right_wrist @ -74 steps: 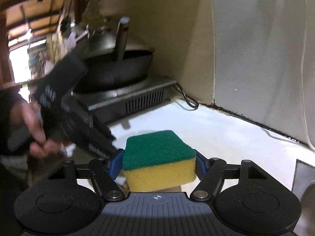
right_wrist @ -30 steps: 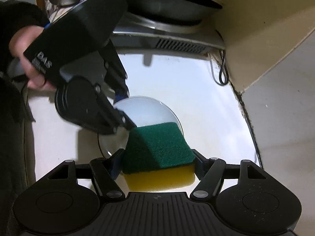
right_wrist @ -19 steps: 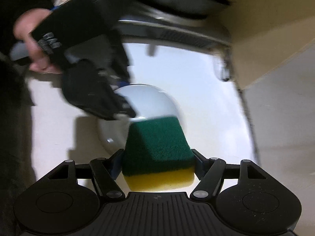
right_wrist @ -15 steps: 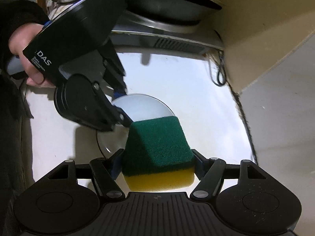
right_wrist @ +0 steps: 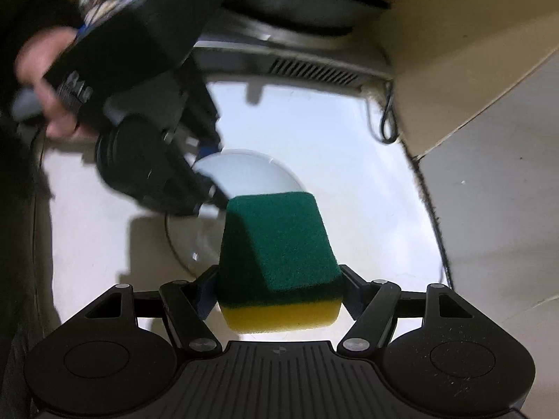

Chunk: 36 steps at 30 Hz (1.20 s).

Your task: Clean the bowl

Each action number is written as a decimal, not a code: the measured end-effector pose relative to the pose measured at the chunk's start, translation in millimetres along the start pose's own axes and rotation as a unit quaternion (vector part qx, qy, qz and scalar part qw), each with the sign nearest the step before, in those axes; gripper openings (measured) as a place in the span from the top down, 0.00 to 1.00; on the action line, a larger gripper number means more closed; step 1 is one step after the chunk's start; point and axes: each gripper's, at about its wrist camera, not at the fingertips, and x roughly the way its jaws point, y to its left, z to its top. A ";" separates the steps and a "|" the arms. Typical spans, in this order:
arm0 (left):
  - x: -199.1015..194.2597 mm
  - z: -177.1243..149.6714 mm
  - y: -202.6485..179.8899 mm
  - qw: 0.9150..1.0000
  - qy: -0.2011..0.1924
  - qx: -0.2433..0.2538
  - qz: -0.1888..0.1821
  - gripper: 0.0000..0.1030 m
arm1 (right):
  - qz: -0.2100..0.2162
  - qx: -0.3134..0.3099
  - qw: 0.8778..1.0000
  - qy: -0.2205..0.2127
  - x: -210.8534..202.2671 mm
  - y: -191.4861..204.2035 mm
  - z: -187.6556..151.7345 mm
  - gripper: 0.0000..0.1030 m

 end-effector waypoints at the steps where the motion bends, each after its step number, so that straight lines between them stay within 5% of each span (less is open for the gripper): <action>1: -0.1 0.2 -0.6 1.000 0.000 0.002 0.001 0.76 | 0.003 -0.002 1.000 -0.002 1.6 1.9 1.9 0.32; 14: 0.0 0.2 -2.1 1.000 -0.001 0.004 0.006 0.76 | 0.042 0.003 0.999 -0.019 -11.5 9.0 -5.8 0.32; 20: -0.7 0.0 -5.9 1.000 -0.002 0.010 0.013 0.76 | -0.012 0.020 1.000 -0.020 -18.2 -0.7 -9.4 0.32; 24: -0.8 0.0 -7.7 1.000 -0.002 0.014 0.016 0.75 | 0.008 0.000 1.000 -0.020 -8.3 7.3 1.3 0.32; 36: 0.2 -0.1 -7.2 1.000 -0.001 0.016 0.015 0.74 | 0.034 -0.047 0.998 0.026 -9.7 19.2 -10.9 0.32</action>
